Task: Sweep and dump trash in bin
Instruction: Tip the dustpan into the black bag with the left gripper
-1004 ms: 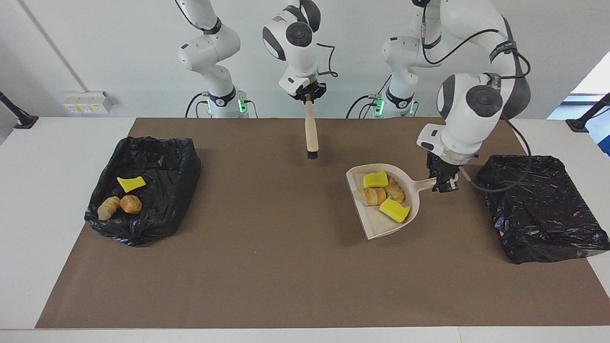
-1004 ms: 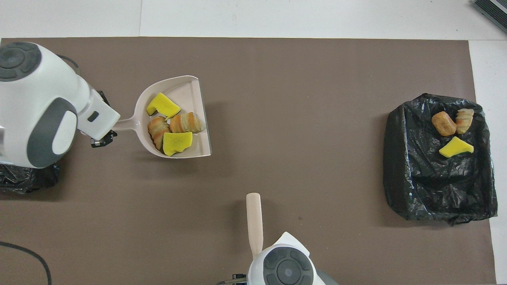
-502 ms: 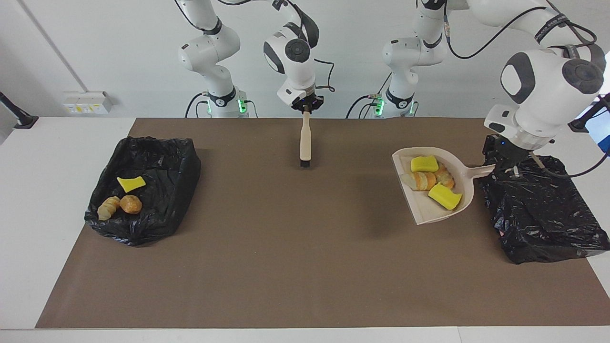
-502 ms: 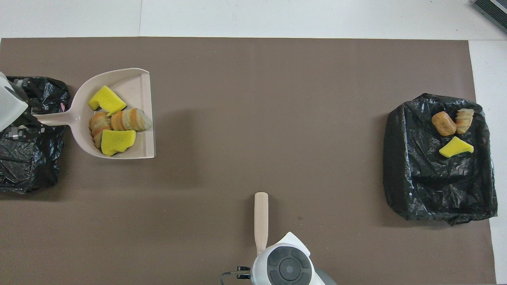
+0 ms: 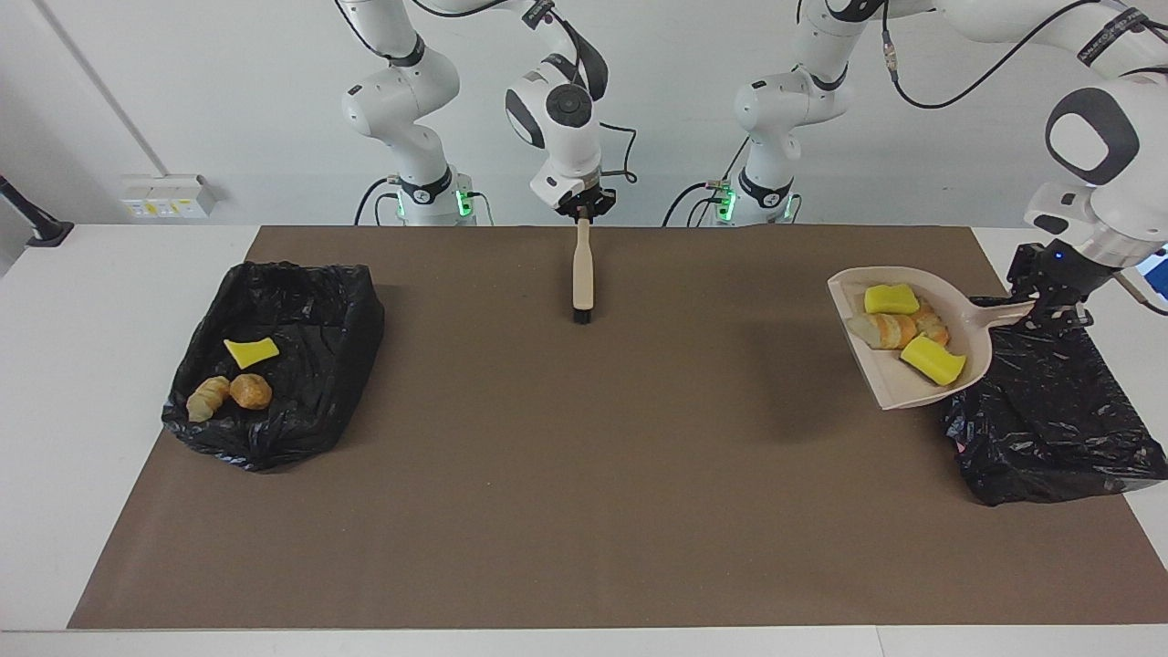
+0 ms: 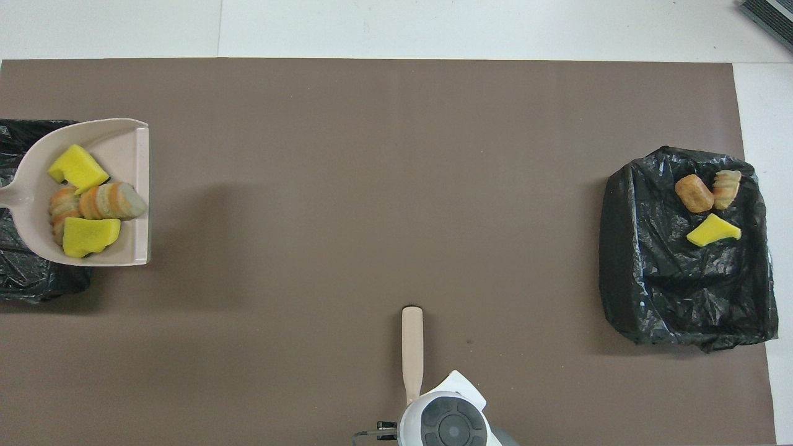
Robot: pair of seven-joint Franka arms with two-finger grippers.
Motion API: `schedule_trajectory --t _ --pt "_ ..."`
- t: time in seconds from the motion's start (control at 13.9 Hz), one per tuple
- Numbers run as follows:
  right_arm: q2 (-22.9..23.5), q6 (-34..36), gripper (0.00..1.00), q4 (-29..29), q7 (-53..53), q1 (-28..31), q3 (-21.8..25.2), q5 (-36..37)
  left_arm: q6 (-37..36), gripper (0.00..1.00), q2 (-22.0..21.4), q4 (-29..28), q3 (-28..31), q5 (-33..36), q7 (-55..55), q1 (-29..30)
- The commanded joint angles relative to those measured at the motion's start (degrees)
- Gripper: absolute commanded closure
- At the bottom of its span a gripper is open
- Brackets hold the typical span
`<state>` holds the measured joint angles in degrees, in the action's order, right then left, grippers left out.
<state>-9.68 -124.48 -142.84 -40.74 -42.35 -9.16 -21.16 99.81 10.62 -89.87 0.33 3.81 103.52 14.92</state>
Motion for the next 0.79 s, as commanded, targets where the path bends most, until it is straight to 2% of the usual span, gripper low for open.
schedule_trajectory --t 0.0,0.22,0.29,0.36,0.43,0.57,0.72 --pt "0.2 -2.4 1.00 -1.5 1.4 0.0 0.1 0.9 3.0 1.00 0.1 0.4 -0.5 0.0 4.2 5.7" --pt "1.3 -2.7 0.97 -1.5 4.9 0.1 0.1 0.9 7.1 1.00 0.8 0.9 -0.4 2.9 9.9 9.9" --pt "1.4 -2.6 0.77 -1.5 5.1 0.3 0.1 0.9 8.6 1.00 1.3 1.0 -0.4 4.9 10.6 11.2" --pt "1.4 -2.6 0.61 -1.4 5.1 0.3 0.1 0.9 11.3 1.00 1.6 1.1 -0.4 9.3 11.3 11.1" --pt "1.6 -2.5 0.52 -1.2 5.0 0.6 0.1 0.9 13.8 1.00 1.6 1.0 -0.4 14.3 11.0 10.8" --pt "2.1 -2.5 0.40 -1.0 5.0 0.8 0.2 0.9 16.3 1.00 1.9 0.8 -0.2 19.8 7.6 10.8" --pt "2.4 -2.4 0.00 -0.3 5.1 0.8 0.2 0.9 15.6 1.00 1.0 -0.7 -0.4 30.6 -2.5 9.6"
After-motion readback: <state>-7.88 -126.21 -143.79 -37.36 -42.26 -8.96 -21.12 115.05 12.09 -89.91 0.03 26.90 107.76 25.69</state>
